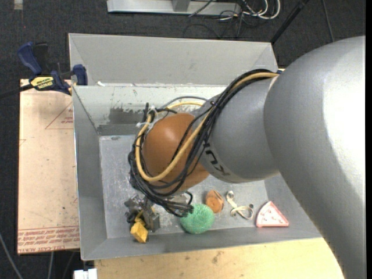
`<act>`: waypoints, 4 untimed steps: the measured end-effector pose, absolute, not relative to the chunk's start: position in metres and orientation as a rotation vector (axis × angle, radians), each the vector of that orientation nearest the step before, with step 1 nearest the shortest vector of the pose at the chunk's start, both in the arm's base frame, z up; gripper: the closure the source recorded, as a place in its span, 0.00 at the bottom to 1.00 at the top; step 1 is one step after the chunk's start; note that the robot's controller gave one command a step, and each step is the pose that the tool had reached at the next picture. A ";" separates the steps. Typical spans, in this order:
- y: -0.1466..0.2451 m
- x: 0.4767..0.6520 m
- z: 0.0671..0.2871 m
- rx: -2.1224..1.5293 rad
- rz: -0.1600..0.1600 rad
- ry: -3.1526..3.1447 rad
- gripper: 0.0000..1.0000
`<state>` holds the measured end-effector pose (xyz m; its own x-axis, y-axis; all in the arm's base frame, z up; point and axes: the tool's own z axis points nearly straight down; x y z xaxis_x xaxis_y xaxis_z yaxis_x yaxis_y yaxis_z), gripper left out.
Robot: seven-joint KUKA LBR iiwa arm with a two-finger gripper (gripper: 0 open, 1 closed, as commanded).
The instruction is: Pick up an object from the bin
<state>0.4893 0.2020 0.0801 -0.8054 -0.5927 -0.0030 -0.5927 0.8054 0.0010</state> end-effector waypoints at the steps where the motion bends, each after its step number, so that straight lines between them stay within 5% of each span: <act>1: 0.201 0.496 0.119 -0.956 0.001 3.000 1.00; 2: 0.175 0.507 0.125 -1.022 0.002 2.956 1.00; 3: 0.181 0.517 0.154 -1.024 0.002 2.978 1.00; 4: 0.157 0.492 0.211 -1.008 0.005 2.980 1.00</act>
Offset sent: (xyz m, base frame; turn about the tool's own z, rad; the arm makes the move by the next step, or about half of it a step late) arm 0.0203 -0.0641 -0.0101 -0.0836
